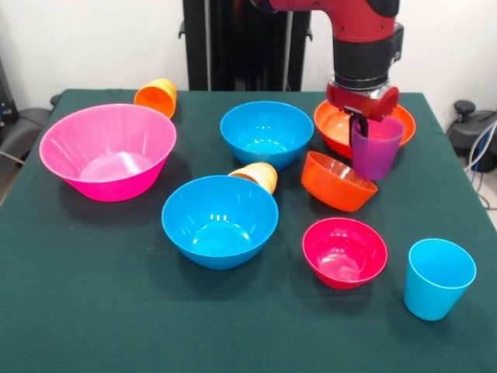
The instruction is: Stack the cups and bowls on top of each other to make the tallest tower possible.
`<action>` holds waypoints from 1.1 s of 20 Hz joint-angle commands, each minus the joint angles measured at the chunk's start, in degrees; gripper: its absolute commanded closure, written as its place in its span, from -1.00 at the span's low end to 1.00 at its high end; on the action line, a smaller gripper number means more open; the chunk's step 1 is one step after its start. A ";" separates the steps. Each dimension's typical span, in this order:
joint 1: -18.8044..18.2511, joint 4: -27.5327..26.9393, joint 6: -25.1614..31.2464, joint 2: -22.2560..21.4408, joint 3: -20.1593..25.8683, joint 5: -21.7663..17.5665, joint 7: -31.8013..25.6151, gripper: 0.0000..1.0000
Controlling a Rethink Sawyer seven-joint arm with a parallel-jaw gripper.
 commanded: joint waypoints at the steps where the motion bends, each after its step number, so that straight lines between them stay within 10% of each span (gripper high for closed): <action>1: 0.18 -5.34 6.59 -0.12 -2.59 -2.87 -0.47 1.00; 11: 7.53 -21.07 28.71 -3.24 -15.00 -15.53 -9.30 1.00; 22: 0.28 -20.30 23.89 -2.01 -3.91 -14.70 -3.03 1.00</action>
